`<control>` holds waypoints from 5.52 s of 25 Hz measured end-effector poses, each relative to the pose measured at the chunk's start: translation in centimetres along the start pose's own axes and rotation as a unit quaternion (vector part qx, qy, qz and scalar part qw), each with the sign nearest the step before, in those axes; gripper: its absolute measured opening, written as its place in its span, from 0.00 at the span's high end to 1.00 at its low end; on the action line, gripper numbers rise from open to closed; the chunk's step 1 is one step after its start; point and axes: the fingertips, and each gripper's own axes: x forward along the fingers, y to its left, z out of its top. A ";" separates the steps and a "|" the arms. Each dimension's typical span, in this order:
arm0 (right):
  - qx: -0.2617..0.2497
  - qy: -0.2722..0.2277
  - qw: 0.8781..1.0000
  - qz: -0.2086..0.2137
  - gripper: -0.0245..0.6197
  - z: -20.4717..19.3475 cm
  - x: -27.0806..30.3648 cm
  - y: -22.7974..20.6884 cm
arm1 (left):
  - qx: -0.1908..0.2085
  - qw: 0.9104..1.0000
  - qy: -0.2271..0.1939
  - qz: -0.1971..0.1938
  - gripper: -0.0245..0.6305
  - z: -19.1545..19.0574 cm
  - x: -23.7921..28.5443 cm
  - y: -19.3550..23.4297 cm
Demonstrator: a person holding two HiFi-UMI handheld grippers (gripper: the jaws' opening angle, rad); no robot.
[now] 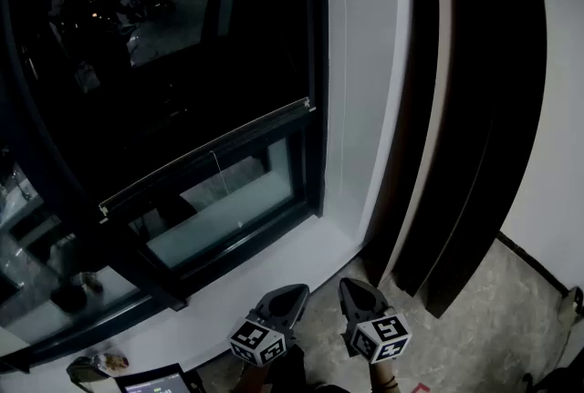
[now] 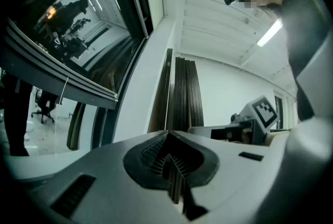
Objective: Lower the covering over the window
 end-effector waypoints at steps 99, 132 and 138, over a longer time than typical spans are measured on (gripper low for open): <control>-0.054 0.187 0.979 -0.054 0.95 -6.2 44.1 -25.0 | 0.052 0.997 -0.010 -0.057 0.89 16.0 34.0 31.8; -0.052 0.194 0.979 -0.042 0.95 -7.9 42.2 -24.6 | 0.107 0.982 -0.120 -0.100 0.95 24.5 39.4 29.2; -0.043 0.158 0.984 -0.065 0.95 -4.3 41.2 -25.7 | 0.130 0.985 -0.086 -0.080 0.95 22.7 39.5 30.4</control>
